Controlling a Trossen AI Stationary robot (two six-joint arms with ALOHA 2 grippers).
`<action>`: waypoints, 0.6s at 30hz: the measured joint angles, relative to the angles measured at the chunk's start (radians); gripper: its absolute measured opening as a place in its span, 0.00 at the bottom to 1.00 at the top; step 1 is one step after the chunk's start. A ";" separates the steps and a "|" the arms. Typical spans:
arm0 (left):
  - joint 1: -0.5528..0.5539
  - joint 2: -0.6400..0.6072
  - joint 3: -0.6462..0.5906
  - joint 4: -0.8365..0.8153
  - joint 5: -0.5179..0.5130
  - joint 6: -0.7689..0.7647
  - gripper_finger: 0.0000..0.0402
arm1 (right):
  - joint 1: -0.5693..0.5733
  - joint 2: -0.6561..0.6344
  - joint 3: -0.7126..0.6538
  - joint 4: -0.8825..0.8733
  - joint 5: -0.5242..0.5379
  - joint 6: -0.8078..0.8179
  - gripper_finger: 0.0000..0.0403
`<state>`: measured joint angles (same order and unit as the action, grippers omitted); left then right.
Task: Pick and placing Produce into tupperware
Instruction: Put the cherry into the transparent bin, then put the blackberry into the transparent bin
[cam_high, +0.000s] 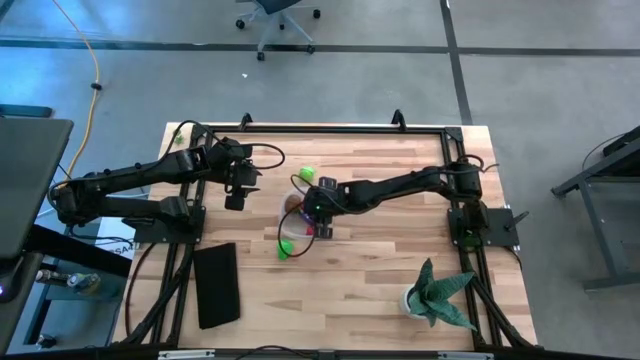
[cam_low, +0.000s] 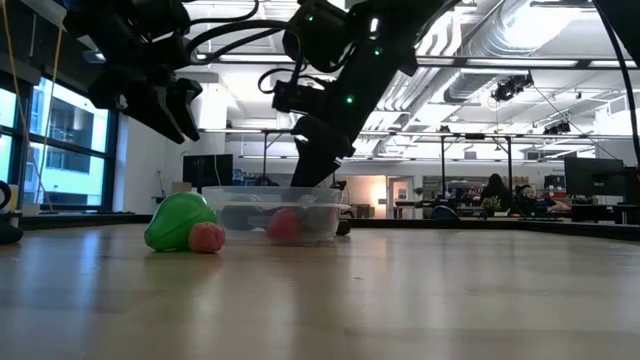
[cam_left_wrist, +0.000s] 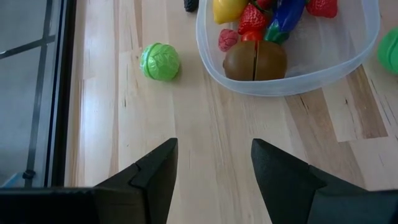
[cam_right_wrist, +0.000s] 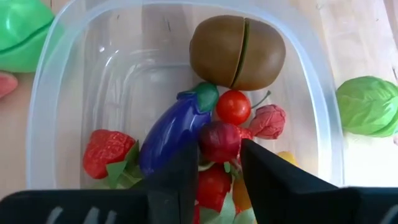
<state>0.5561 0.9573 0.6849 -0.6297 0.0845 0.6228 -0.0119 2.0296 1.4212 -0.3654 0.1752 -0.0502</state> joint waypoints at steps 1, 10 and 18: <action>0.000 0.000 0.000 0.000 0.000 0.000 0.48 | -0.001 0.000 0.000 0.004 0.000 0.000 0.28; 0.000 0.000 0.000 0.000 0.000 0.000 0.48 | -0.021 0.000 0.000 0.012 -0.011 0.000 0.40; 0.000 0.000 0.000 0.000 0.000 0.000 0.48 | -0.043 -0.066 -0.058 0.100 0.005 0.001 0.42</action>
<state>0.5560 0.9573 0.6849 -0.6295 0.0848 0.6228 -0.0545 1.9639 1.3627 -0.2653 0.1802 -0.0494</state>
